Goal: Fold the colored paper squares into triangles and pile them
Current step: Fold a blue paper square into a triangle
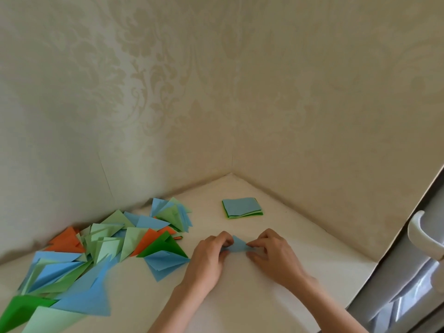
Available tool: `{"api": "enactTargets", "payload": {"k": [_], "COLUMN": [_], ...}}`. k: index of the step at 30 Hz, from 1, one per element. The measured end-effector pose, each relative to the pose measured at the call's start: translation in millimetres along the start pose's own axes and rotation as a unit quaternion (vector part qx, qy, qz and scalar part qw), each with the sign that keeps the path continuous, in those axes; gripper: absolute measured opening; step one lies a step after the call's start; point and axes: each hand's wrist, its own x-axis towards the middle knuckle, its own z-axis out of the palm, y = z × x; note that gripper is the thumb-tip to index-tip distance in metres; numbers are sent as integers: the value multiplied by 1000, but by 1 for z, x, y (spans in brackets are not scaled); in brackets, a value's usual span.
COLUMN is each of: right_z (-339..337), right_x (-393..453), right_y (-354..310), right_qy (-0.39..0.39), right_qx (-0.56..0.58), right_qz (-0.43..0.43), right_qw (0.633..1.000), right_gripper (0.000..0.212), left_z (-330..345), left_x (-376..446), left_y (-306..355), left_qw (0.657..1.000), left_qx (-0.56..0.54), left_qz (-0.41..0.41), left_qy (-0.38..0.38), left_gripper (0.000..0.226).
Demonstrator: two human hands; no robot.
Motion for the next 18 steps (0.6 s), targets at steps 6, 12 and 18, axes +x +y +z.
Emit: {"api": "enactTargets", "payload": {"k": [6, 12, 18], "right_z": [6, 13, 24], "right_x": [3, 12, 16], "right_y": [2, -5, -6], "right_qy": [42, 74, 103], "right_qx": [55, 63, 40], "right_qz": [16, 59, 65], "right_qw": [997, 993, 992], "right_gripper": [17, 19, 22], "left_z": [-1, 7, 16], "left_x": [2, 7, 12], "left_y": [-5, 5, 7], "left_qw": [995, 988, 987], "left_qx": [-15, -42, -13], "left_qz": [-84, -120, -102], "left_qy": [61, 86, 123], "left_gripper": [25, 24, 33]}}
